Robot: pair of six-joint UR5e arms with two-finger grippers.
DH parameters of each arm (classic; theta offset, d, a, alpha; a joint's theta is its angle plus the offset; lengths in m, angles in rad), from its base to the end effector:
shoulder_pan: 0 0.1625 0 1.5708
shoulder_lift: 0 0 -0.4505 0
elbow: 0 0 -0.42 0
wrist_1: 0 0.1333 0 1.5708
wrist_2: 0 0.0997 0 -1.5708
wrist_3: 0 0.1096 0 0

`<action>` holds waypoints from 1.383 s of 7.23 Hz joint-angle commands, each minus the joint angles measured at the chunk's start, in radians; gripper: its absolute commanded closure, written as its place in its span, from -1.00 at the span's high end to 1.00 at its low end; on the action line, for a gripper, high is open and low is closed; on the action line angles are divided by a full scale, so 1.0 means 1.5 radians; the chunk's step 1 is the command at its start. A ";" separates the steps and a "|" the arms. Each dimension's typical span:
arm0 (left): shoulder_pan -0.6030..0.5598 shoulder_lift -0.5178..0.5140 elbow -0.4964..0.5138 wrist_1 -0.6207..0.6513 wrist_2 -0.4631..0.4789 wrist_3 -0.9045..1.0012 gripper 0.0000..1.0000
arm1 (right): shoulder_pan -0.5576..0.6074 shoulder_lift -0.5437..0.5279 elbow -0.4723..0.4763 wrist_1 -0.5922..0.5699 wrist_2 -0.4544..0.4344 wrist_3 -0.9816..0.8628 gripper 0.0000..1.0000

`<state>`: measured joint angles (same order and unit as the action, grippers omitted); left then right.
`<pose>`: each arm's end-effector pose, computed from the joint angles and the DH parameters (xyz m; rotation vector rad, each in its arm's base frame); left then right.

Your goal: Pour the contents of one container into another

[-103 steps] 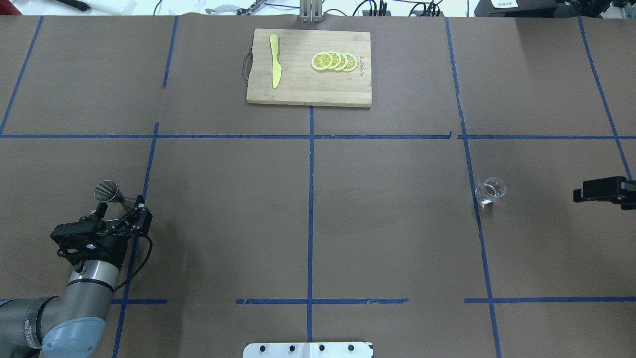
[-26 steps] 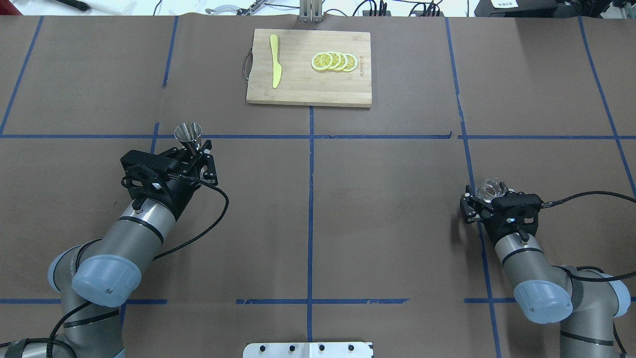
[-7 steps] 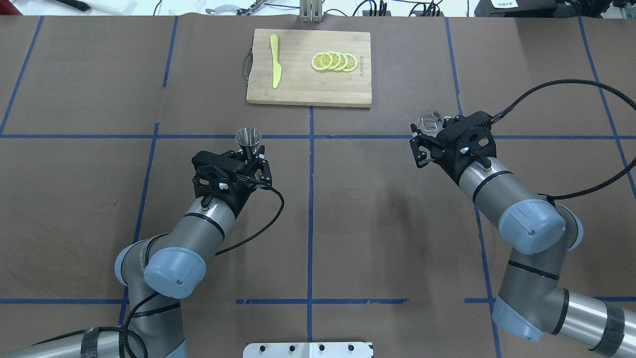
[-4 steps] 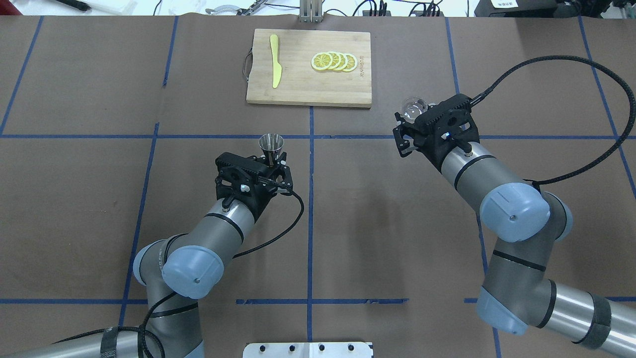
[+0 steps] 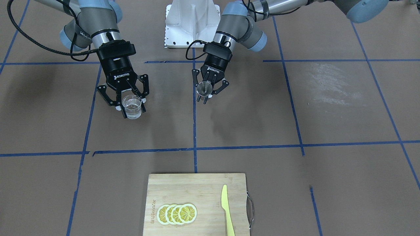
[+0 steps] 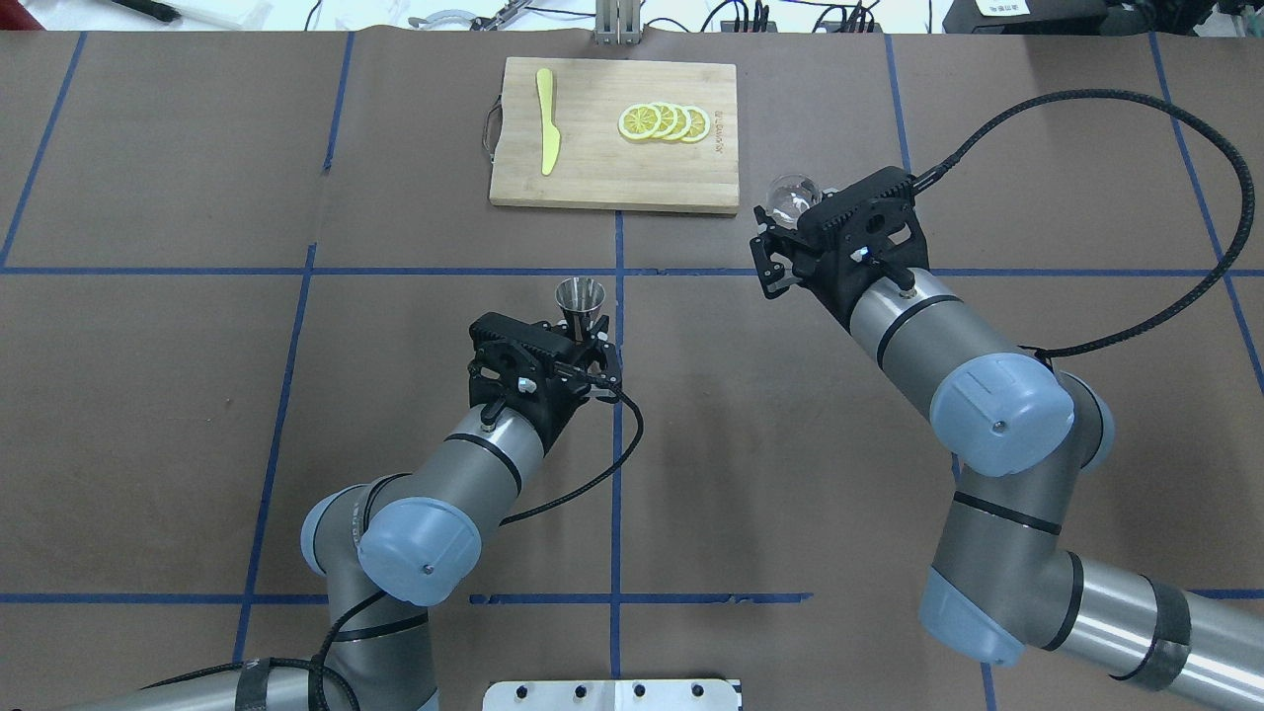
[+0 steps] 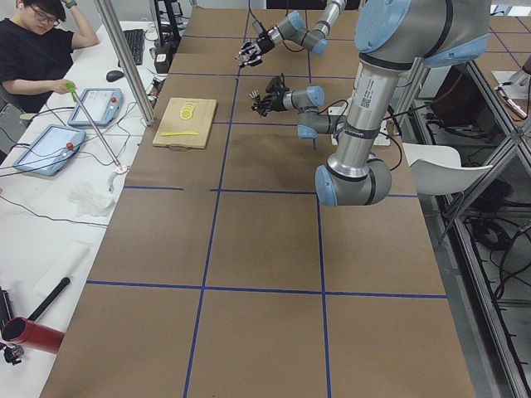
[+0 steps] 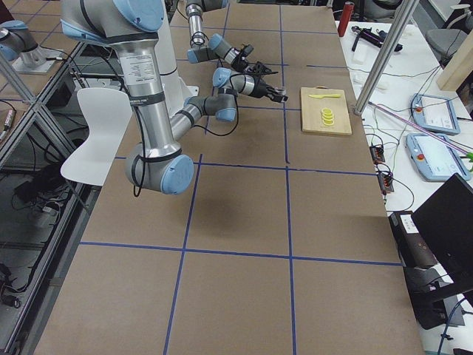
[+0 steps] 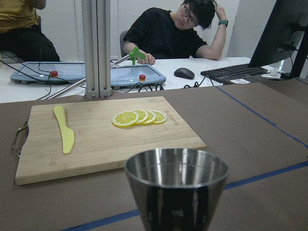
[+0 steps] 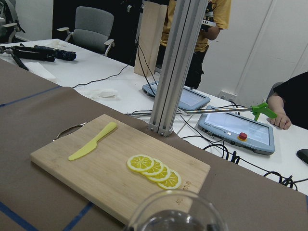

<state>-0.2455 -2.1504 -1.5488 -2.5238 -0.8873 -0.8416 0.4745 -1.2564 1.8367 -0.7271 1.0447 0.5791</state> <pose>0.6239 -0.3651 0.2228 1.1447 1.0085 -0.1298 -0.4467 -0.4412 0.2759 1.2422 -0.7366 -0.0496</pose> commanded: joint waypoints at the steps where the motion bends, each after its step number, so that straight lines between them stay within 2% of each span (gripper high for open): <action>1: 0.002 -0.029 0.021 -0.001 -0.010 0.027 -1.00 | -0.013 0.022 0.008 -0.020 0.000 0.023 -1.00; 4: 0.002 -0.040 0.022 -0.002 -0.047 0.046 -1.00 | -0.028 0.057 0.020 -0.082 0.000 0.022 -1.00; 10: -0.014 -0.044 0.024 -0.004 -0.091 0.051 -1.00 | -0.051 0.049 0.042 -0.091 -0.001 -0.027 -1.00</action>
<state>-0.2654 -2.2153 -1.5126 -2.5290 -1.0161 -0.7645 0.4008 -1.1832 1.8985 -0.8635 1.0450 0.5732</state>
